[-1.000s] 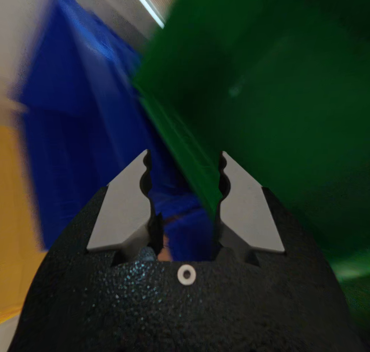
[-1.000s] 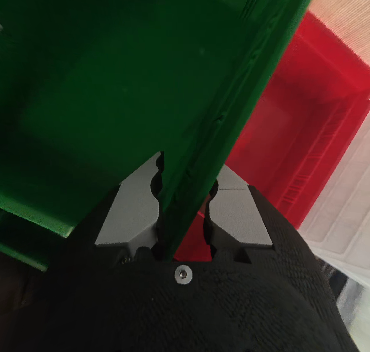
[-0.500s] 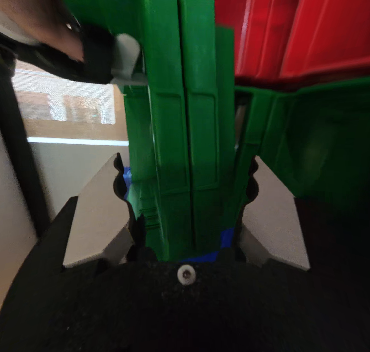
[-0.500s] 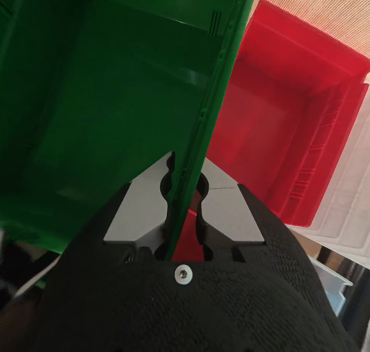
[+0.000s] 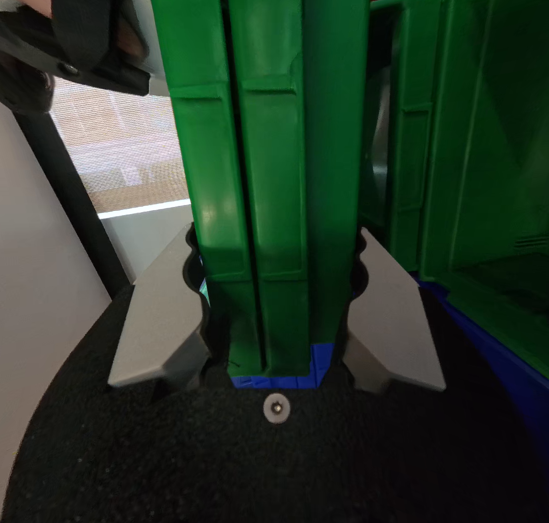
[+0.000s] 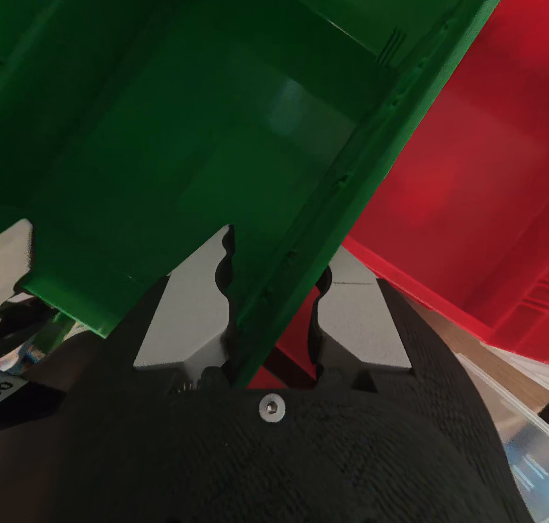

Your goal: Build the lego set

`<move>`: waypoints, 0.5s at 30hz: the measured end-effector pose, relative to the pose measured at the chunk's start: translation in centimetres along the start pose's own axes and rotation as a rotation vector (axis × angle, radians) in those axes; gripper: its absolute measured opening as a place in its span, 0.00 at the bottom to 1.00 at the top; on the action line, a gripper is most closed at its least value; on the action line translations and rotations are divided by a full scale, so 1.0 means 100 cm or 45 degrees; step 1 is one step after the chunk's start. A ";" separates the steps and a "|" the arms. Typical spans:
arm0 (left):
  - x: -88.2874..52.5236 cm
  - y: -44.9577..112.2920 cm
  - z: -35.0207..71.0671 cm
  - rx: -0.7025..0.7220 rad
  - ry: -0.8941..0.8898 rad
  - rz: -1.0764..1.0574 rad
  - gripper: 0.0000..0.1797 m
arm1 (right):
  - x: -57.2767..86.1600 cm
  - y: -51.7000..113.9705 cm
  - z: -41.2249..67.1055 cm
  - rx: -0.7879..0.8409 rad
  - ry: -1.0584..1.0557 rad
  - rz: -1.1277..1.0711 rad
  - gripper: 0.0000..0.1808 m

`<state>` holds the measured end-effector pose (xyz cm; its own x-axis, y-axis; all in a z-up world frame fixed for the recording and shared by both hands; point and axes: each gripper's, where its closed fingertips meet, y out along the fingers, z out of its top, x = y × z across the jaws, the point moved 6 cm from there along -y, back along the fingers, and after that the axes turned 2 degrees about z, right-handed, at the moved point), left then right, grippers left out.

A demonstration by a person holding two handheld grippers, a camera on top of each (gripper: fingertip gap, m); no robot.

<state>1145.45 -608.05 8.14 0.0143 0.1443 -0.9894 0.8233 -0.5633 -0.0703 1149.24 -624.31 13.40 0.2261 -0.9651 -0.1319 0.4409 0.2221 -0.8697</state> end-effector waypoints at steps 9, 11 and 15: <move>0.023 0.035 0.002 -0.067 -0.105 -0.119 0.56 | 0.001 -0.023 0.010 0.494 -0.419 -0.090 0.50; 0.028 0.036 0.000 -0.024 -0.144 -0.221 0.56 | -0.014 -0.042 0.001 0.635 -0.729 -0.078 0.49; 0.041 0.037 0.003 0.082 -0.325 -0.555 0.55 | -0.066 -0.052 -0.055 0.686 -1.360 0.111 0.40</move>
<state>1148.35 -609.81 3.74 -0.4683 0.1781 -0.8654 0.6852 -0.5452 -0.4830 1140.72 -619.84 16.14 0.7676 -0.3978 0.5026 0.6374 0.5568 -0.5327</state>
